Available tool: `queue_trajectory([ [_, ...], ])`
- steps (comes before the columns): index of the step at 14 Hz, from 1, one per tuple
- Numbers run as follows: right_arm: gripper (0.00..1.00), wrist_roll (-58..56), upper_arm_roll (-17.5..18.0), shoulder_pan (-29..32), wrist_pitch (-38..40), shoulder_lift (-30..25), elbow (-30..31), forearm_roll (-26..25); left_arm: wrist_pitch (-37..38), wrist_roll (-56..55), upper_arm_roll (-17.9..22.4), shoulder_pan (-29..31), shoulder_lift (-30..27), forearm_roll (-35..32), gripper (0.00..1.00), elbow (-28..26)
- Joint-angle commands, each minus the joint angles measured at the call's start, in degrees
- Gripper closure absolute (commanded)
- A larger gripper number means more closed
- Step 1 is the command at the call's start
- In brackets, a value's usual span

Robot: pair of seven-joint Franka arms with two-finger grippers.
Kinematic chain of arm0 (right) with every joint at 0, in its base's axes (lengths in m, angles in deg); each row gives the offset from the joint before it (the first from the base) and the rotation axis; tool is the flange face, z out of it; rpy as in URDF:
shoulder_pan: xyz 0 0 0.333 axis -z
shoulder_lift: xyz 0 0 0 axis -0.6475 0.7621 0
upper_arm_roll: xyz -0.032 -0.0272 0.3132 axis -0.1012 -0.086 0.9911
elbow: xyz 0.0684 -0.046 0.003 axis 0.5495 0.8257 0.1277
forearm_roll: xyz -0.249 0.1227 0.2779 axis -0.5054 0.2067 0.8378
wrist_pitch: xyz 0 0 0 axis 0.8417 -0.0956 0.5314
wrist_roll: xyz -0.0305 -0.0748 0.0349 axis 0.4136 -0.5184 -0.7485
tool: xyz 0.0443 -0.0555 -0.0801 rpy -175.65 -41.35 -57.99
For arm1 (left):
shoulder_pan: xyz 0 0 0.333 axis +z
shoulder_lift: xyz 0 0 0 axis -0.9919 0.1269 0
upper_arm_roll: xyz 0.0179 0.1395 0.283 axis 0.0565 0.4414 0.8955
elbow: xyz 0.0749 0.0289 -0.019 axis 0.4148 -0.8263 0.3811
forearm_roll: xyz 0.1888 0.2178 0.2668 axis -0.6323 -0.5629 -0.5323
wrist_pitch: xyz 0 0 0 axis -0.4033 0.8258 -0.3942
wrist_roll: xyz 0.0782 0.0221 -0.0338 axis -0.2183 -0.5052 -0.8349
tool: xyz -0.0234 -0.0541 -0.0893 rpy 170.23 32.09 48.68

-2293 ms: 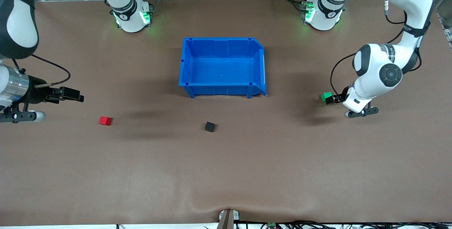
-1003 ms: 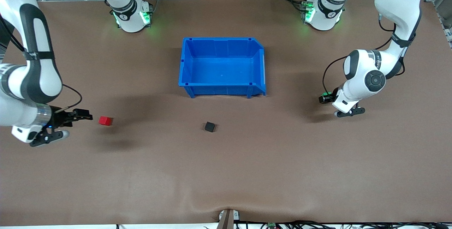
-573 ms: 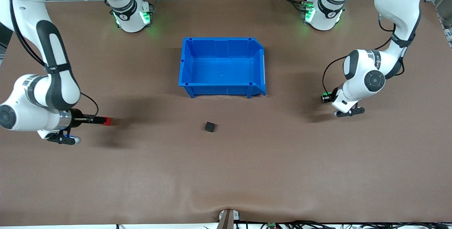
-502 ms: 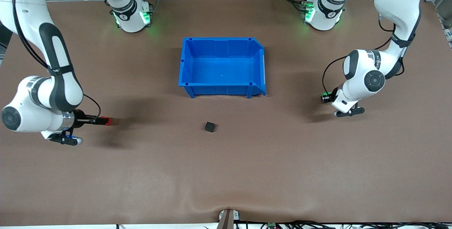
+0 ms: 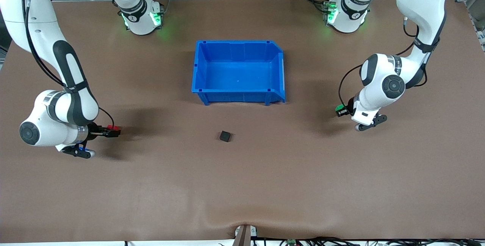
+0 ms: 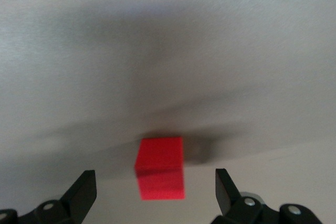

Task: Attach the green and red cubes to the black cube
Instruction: 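Close the left gripper on the green cube while the right gripper grasps red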

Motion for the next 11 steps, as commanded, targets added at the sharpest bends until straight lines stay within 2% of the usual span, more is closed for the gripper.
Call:
queue_trajectory([
  [1,0.00,0.70,0.40,-0.07,-1.88,0.75,-0.26,-5.24,0.20,-5.14,-0.58,-0.40,0.39,-0.03,1.00,1.79],
  [4,0.00,0.70,0.40,-0.42,-1.88,1.19,-0.26,-5.69,0.20,-10.07,-0.67,-1.28,1.00,-0.03,1.00,3.55],
  [7,0.00,0.70,0.40,-1.65,-1.62,1.02,2.37,-5.69,0.72,-15.95,-1.63,-2.59,1.79,0.05,1.00,6.00],
  [11,0.00,0.70,0.40,-1.65,-1.45,0.84,2.55,-5.69,5.64,-28.43,-1.63,-6.37,5.65,0.05,1.00,14.70],
])
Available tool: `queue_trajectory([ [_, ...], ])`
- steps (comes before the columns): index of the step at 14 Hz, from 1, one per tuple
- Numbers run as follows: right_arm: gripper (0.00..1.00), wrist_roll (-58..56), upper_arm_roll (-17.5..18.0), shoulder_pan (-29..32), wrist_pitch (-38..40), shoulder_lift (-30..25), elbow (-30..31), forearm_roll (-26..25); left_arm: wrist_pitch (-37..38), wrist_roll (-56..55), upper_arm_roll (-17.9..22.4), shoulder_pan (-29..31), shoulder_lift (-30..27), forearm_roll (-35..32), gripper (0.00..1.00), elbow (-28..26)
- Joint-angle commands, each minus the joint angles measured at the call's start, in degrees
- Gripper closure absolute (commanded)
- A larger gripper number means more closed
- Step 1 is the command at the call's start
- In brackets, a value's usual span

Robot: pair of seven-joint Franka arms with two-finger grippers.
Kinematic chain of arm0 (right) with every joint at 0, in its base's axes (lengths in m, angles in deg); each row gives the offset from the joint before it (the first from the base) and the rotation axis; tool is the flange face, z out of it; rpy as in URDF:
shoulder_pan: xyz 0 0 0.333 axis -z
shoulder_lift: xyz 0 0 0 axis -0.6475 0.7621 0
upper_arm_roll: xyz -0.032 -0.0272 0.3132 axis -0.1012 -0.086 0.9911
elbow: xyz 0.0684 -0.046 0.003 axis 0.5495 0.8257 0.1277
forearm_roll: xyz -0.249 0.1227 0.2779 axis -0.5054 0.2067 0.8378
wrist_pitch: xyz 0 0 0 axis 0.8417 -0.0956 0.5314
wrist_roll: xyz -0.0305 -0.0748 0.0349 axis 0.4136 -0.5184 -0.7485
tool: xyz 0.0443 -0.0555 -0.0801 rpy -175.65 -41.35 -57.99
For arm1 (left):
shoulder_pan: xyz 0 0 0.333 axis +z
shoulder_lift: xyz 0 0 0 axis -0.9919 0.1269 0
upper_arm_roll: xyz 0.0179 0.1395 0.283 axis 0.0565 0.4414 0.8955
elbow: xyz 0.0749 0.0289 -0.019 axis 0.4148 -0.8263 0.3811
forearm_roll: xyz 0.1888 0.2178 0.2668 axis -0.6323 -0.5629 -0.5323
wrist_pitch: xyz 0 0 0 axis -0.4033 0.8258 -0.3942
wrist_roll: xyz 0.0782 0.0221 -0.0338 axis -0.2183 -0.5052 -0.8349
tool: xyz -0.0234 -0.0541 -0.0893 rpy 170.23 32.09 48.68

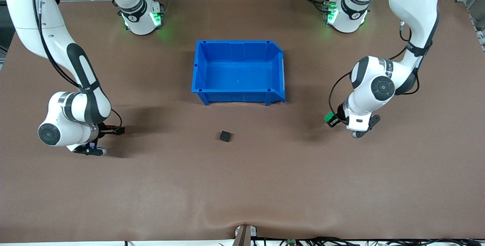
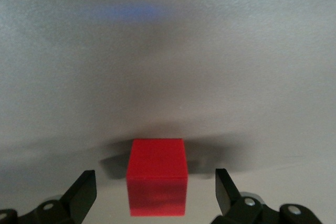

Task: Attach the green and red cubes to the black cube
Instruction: 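Close the left gripper on the green cube while the right gripper grasps red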

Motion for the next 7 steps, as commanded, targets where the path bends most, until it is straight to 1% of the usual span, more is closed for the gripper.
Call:
queue_trajectory([
  [1,0.00,0.71,0.11,0.22,0.36,-0.62,0.45,-1.22,4.13,-7.15,-0.03,-2.47,3.53,0.04,1.00,7.40],
  [3,0.00,0.45,0.11,0.48,0.97,-0.71,0.37,-1.22,5.72,-10.75,-0.03,-4.05,5.46,0.04,1.00,10.92],
  [4,0.06,0.45,0.20,0.57,1.59,-0.88,0.37,-1.22,5.90,-12.68,-0.03,-5.02,6.51,0.04,1.00,12.15],
  [5,0.16,0.45,0.20,0.57,2.46,-0.97,0.37,-1.22,5.98,-14.53,-0.03,-6.07,7.57,0.12,1.00,13.82],
  [7,0.26,0.45,0.20,0.49,5.27,-1.23,0.02,-1.22,6.07,-17.61,-0.11,-7.31,9.33,0.12,1.00,16.81],
])
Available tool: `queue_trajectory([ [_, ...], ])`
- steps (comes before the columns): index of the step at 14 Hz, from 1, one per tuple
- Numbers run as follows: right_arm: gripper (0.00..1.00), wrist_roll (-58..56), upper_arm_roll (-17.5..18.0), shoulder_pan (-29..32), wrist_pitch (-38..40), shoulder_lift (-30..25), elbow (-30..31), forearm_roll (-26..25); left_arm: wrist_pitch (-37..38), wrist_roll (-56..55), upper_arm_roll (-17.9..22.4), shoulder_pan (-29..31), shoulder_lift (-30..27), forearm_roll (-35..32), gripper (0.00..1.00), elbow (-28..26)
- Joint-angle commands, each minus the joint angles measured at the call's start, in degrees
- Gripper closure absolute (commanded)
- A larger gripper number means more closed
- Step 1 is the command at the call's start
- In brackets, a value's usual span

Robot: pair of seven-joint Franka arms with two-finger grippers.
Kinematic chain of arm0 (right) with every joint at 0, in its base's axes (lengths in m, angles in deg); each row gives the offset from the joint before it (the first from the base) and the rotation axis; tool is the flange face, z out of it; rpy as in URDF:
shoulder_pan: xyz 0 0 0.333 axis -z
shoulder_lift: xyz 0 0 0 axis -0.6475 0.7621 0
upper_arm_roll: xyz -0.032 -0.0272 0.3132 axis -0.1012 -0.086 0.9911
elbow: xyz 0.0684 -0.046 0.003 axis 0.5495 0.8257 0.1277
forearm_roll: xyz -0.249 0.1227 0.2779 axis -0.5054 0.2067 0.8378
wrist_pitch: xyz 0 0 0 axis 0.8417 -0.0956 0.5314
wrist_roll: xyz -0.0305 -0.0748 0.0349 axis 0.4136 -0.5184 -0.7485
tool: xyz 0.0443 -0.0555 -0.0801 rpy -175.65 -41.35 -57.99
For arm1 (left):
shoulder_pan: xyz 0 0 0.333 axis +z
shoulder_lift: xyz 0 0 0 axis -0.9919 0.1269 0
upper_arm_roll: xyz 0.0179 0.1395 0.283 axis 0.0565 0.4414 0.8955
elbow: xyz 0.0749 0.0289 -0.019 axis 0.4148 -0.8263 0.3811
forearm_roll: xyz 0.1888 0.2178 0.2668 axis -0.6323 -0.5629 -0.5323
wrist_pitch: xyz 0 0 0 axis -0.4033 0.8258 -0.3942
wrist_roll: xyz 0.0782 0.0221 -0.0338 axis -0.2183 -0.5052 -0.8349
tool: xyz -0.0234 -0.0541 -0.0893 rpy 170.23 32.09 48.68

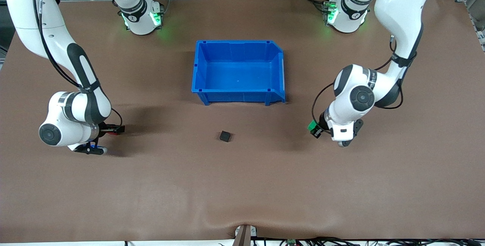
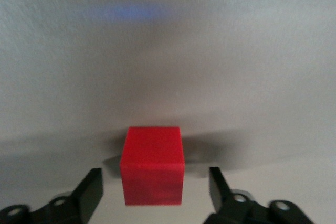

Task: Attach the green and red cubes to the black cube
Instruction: 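Carry the green cube beside the black cube while the right gripper carries red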

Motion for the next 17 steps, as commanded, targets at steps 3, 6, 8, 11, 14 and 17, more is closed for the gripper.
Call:
queue_trajectory([
  [3,0.36,0.45,0.39,0.39,2.88,-1.92,0.01,-1.15,1.63,-6.71,-0.03,-4.20,5.88,1.61,1.00,9.83],
  [6,0.39,0.45,0.39,0.65,2.35,-1.75,-0.78,-1.14,2.50,-9.44,0.06,-7.36,7.21,1.70,1.00,13.44],
  [8,0.39,0.45,0.39,0.83,2.35,-1.57,-1.31,-1.15,4.26,-10.49,-0.03,-7.90,7.64,1.79,1.00,15.64],
  [11,0.46,0.45,0.39,0.92,1.91,-1.48,-1.92,-1.06,4.36,-11.20,0.06,-10.26,10.27,3.99,1.00,19.32],
  [14,0.74,0.54,0.39,0.83,0.68,-1.48,-1.93,-1.06,4.88,-11.29,0.59,-12.29,13.52,4.07,1.00,23.20],
  [17,0.94,0.36,0.39,0.30,1.38,-1.74,-1.84,-1.15,4.88,-12.52,0.59,-13.35,16.68,4.16,1.00,27.85],
])
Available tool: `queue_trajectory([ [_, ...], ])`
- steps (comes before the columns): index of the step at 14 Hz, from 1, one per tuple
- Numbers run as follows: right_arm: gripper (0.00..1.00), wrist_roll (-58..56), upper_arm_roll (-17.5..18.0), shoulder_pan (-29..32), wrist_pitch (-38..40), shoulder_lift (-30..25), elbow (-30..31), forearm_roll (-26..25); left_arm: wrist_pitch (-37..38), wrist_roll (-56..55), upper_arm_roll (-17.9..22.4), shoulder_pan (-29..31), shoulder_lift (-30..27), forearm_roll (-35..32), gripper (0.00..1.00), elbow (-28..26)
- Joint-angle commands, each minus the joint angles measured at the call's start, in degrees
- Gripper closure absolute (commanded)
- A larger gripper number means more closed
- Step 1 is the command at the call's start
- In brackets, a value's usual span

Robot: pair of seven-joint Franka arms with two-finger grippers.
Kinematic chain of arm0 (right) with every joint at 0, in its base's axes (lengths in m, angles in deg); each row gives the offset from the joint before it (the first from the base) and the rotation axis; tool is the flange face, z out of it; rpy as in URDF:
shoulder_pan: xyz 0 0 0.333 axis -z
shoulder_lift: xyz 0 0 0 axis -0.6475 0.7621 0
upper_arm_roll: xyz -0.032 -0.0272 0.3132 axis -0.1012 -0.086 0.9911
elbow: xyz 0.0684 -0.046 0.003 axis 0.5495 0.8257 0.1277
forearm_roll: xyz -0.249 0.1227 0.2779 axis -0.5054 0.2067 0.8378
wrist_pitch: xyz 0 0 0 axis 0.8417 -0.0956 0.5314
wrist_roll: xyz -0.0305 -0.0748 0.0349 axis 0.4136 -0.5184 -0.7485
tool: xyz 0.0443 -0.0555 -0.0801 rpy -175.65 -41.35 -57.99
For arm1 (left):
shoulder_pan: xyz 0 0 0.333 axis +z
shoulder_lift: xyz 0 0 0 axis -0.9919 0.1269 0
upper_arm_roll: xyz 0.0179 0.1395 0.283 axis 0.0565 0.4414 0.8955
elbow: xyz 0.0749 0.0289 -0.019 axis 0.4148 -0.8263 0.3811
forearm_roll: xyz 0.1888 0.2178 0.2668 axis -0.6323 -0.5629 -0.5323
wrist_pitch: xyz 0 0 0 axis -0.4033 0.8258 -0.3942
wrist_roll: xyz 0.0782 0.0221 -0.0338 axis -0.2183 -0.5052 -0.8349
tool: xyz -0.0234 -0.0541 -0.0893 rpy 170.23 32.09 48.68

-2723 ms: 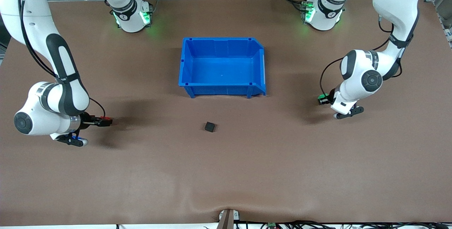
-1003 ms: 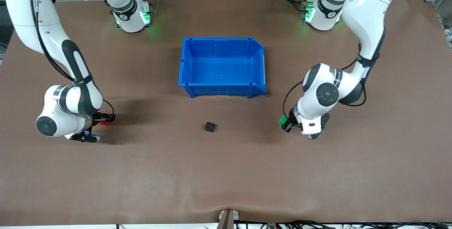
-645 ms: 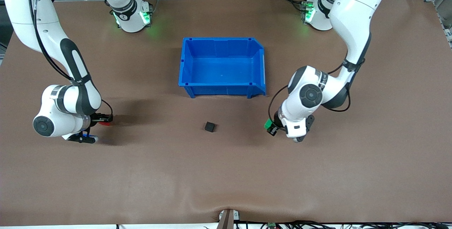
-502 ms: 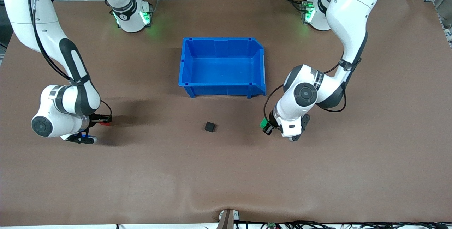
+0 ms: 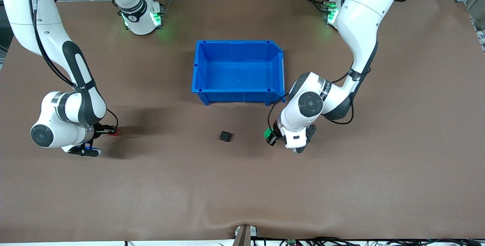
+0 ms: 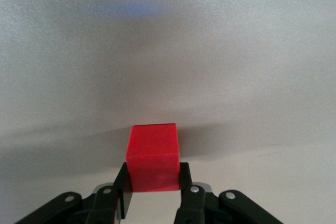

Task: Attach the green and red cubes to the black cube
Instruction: 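Carry the green cube beside the black cube while the right gripper carries red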

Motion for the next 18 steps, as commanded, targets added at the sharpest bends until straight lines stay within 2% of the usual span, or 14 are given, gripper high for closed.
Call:
queue_trajectory([
  [1,0.94,-0.51,0.46,-0.19,0.54,-1.13,0.25,-1.21,1.76,-1.66,0.72,-1.88,4.39,0.88,1.00,6.95],
  [3,0.93,-4.19,0.37,-0.11,0.63,-1.22,-1.06,-1.56,1.68,-1.66,0.90,-2.85,6.15,0.88,1.00,8.80],
  [5,0.93,-7.97,0.46,-0.37,0.80,-1.49,-3.17,-4.01,1.68,-1.75,0.81,-3.38,7.30,0.88,1.00,10.56],
  [7,0.93,-11.66,0.64,-2.12,1.59,-2.18,-5.02,-6.74,1.59,-3.84,0.63,-4.08,9.14,0.96,1.00,12.66],
  [9,0.92,-16.04,0.64,-4.67,4.22,-2.54,-8.00,-7.36,1.59,-6.66,0.63,-5.13,11.60,0.96,1.00,15.83],
  [12,0.92,-25.36,1.60,-4.68,4.23,-1.23,-9.16,-6.05,0.97,-9.12,0.55,-6.19,13.63,0.96,1.00,18.38],
  [13,0.92,-27.04,3.34,-4.41,4.23,-0.96,-9.16,-4.04,0.97,-9.74,0.55,-6.72,14.24,0.96,1.00,19.17],
  [15,0.92,-30.56,4.59,-5.11,4.67,-0.96,-9.16,1.40,0.97,-11.14,0.55,-7.60,16.08,0.96,1.00,21.80],
  [18,0.92,-31.10,4.68,-8.71,4.14,-0.70,-9.16,2.30,0.62,-12.56,1.07,-9.18,17.85,0.96,1.00,23.75],
])
